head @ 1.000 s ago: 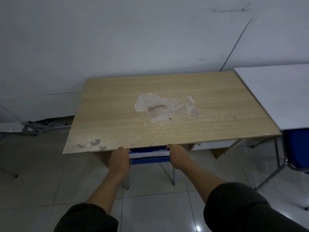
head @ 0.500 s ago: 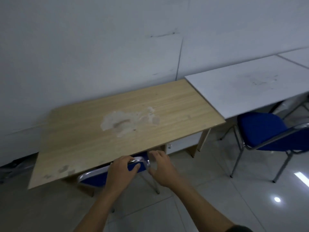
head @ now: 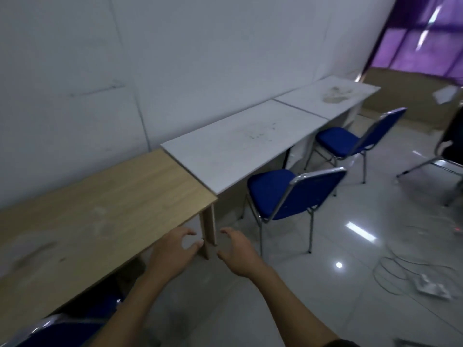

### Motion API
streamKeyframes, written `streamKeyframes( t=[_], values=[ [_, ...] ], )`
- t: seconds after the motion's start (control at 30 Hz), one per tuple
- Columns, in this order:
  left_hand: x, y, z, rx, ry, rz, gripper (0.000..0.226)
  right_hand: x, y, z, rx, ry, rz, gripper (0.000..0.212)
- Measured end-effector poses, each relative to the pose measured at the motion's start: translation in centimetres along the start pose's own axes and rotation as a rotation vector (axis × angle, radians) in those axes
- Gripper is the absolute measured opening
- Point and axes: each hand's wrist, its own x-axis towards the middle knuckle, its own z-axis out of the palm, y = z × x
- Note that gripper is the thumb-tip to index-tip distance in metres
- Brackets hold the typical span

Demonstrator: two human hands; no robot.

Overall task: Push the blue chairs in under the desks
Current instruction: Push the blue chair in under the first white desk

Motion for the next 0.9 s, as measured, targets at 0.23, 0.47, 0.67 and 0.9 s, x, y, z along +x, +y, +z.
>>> streamKeyframes(
  t=[0.23, 0.47, 0.67, 0.9],
  values=[
    [9.1, 9.9, 9.2, 0.001, -0.146, 0.183, 0.039, 2.8, 7.3, -10.7, 0.048, 0.106, 0.11, 0.061],
    [19.8, 20.7, 17.8, -0.018, -0.28, 0.269, 0.033, 8.5, 15.1, -21.8, 0.115, 0.152, 0.219, 0.049],
    [27.1, 27.6, 23.8, -0.029, -0.328, 0.263, 0.042, 13.4, 21.8, -30.5, 0.119, 0.288, 0.254, 0.053],
    [34.4, 32.1, 30.7, 0.035, -0.265, 0.146, 0.041, 22.8, 30.2, -38.3, -0.077, 0.206, 0.137, 0.075]
  ],
)
